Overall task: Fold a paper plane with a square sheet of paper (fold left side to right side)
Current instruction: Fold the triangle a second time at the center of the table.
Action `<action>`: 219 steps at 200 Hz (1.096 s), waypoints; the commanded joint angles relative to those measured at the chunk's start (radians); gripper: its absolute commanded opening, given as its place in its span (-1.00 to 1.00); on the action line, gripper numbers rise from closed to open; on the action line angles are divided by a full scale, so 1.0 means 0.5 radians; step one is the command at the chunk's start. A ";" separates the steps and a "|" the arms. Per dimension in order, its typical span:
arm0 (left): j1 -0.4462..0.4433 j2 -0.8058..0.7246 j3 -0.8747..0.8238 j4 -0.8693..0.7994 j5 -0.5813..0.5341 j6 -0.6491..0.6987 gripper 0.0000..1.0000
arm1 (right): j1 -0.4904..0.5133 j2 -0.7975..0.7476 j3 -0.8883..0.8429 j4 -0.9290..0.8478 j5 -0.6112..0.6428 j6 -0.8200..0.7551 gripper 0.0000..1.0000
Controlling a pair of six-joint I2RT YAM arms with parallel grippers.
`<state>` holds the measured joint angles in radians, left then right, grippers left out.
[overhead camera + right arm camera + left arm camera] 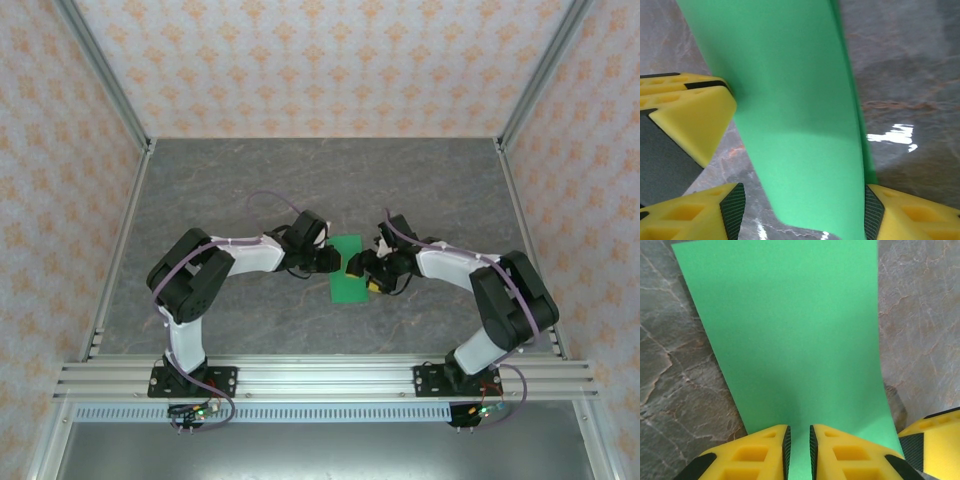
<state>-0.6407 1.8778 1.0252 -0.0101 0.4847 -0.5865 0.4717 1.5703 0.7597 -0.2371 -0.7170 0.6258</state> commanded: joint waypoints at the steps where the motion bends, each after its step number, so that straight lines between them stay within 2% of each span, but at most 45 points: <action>1: -0.001 -0.106 -0.001 -0.027 -0.046 0.013 -0.55 | 0.018 -0.002 0.085 0.091 -0.048 0.042 0.29; 23: 0.002 -0.159 0.022 -0.068 -0.057 0.047 -0.48 | 0.018 -0.011 0.112 0.077 -0.042 0.038 0.29; 48: 0.022 -0.302 -0.025 -0.088 -0.141 0.080 -0.27 | 0.007 0.004 0.140 0.062 -0.036 0.031 0.29; 74: 0.033 -0.557 -0.221 0.008 -0.284 0.094 -0.08 | -0.030 0.042 0.171 0.088 -0.070 0.046 0.29; 94: 0.027 -0.781 -0.422 0.135 -0.309 0.175 0.07 | -0.055 0.085 0.236 0.077 -0.107 0.034 0.26; 110: -0.014 -0.931 -0.562 0.232 -0.304 0.221 0.19 | -0.075 0.127 0.308 0.041 -0.131 0.011 0.25; 134: -0.198 -1.051 -0.614 0.165 -0.374 0.362 0.30 | -0.096 0.188 0.401 0.015 -0.163 0.000 0.19; 169: -0.527 -0.936 -0.471 -0.023 -0.576 0.476 0.38 | -0.100 0.247 0.492 -0.035 -0.163 -0.005 0.18; 219: -0.817 -0.410 0.037 -0.374 -0.834 0.582 0.42 | -0.098 0.261 0.505 -0.051 -0.157 0.009 0.17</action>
<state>-1.0023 1.5875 0.9333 -0.0666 0.1925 -0.3546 0.4248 1.6871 0.9874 -0.2333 -0.7860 0.6315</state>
